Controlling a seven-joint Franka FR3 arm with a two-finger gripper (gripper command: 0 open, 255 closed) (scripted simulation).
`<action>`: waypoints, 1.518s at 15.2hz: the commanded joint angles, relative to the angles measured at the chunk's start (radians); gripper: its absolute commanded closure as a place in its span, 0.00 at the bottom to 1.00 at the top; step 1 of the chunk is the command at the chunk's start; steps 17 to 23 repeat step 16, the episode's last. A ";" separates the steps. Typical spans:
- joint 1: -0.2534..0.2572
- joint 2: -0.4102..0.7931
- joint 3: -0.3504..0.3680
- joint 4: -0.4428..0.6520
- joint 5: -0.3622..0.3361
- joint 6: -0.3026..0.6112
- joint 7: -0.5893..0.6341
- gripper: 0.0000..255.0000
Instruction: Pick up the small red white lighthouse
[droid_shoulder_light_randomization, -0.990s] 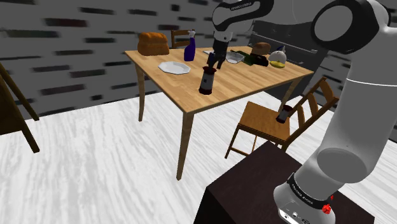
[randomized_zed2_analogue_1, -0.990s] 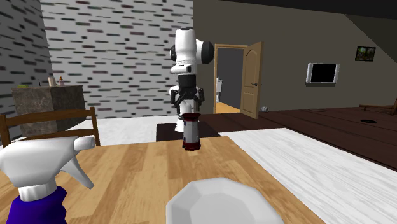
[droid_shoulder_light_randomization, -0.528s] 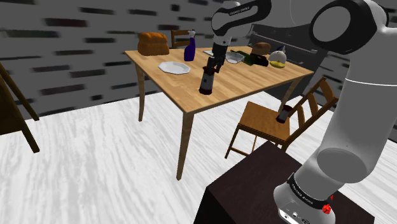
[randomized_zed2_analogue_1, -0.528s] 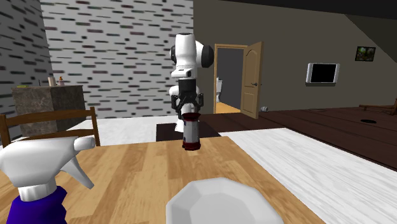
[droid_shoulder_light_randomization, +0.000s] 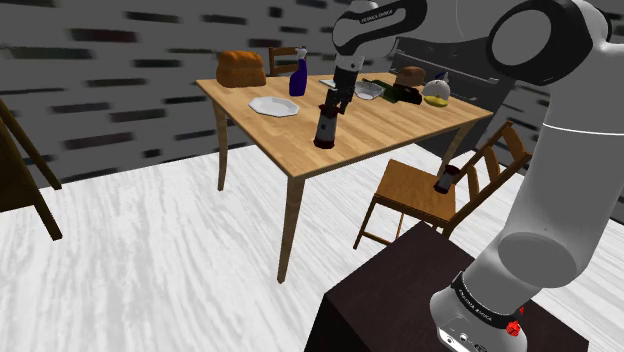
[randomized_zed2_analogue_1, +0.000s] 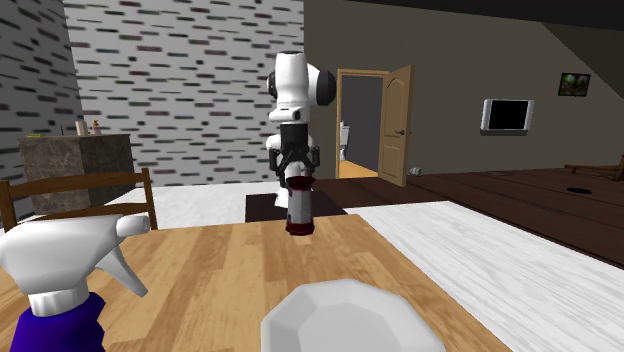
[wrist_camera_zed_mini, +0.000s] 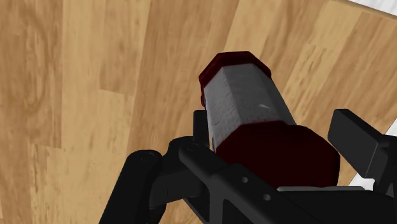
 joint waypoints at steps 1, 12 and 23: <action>0.000 -0.004 0.000 0.013 -0.001 -0.018 0.001 1.00; -0.002 -0.021 -0.003 0.138 -0.006 -0.159 0.008 1.00; -0.002 -0.021 -0.003 0.166 -0.007 -0.188 0.009 1.00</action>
